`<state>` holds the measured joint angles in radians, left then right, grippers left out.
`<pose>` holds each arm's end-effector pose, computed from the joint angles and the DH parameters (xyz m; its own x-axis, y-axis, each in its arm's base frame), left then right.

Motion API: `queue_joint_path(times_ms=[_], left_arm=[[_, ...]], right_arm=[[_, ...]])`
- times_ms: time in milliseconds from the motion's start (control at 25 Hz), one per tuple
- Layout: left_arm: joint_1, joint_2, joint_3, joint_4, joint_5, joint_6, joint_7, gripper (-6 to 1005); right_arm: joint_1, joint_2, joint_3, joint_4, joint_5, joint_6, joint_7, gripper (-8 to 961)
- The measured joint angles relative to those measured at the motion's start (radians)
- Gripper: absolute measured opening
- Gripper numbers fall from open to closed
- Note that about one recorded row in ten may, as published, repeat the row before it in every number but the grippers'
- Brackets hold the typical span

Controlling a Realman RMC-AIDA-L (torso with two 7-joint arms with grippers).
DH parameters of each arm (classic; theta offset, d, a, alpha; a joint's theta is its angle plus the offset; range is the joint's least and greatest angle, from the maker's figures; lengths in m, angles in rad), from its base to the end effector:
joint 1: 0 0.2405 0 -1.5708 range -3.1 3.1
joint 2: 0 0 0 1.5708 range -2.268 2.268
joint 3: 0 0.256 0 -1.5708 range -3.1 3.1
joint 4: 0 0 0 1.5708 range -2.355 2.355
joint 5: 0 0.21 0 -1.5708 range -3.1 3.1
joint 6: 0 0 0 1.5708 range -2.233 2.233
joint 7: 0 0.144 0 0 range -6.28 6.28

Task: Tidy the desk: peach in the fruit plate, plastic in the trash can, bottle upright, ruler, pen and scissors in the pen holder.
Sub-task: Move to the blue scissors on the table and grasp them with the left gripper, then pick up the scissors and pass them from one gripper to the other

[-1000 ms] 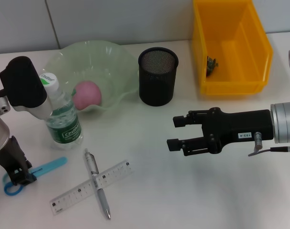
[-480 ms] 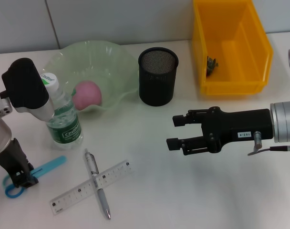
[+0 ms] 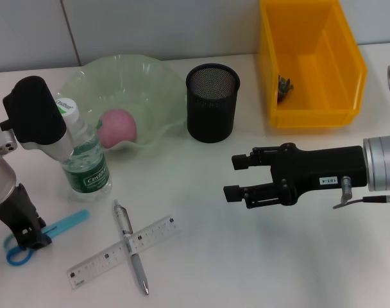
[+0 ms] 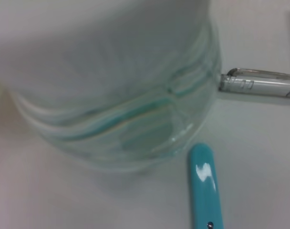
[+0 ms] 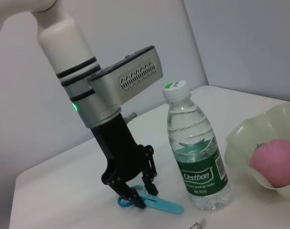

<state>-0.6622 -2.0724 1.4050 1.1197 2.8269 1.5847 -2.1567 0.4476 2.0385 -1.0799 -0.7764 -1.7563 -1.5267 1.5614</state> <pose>-0.2344 0.3515 -0.0055 0.6971 0.3817 -0.6069 0.2483 -0.9226 -0.2951 0.2404 0.3191 -0.0084 0.7955 -0.3942 -0.4602 -0.4517 -0.8920 -0.0167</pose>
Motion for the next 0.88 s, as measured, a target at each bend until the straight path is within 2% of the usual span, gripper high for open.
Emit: queue_joint_path(times_ms=[440, 600, 640, 760, 840, 880], left_arm=[[-0.001, 0.001, -0.002, -0.001, -0.002, 0.005, 0.0, 243], [-0.002, 0.001, -0.026, 0.01, -0.01, 0.022, 0.004, 243], [-0.002, 0.001, -0.039, 0.016, -0.015, 0.029, 0.007, 243], [-0.006, 0.006, -0.16, 0.058, -0.081, 0.105, 0.042, 243], [-0.006, 0.006, -0.16, 0.058, -0.081, 0.105, 0.042, 243], [-0.015, 0.007, -0.265, 0.08, -0.127, 0.17, 0.072, 243]], right_arm=[[-0.003, 0.0, 0.0, -0.006, 0.0, -0.001, 0.005, 776], [-0.002, 0.0, 0.0, -0.006, 0.0, -0.001, 0.006, 775], [-0.002, 0.0, 0.0, -0.006, 0.0, -0.001, 0.006, 775], [-0.002, -0.001, 0.0, -0.009, 0.001, -0.002, 0.007, 775], [-0.003, -0.002, 0.0, -0.01, 0.001, -0.002, 0.007, 775], [-0.003, -0.002, 0.0, -0.01, 0.001, -0.002, 0.007, 775]])
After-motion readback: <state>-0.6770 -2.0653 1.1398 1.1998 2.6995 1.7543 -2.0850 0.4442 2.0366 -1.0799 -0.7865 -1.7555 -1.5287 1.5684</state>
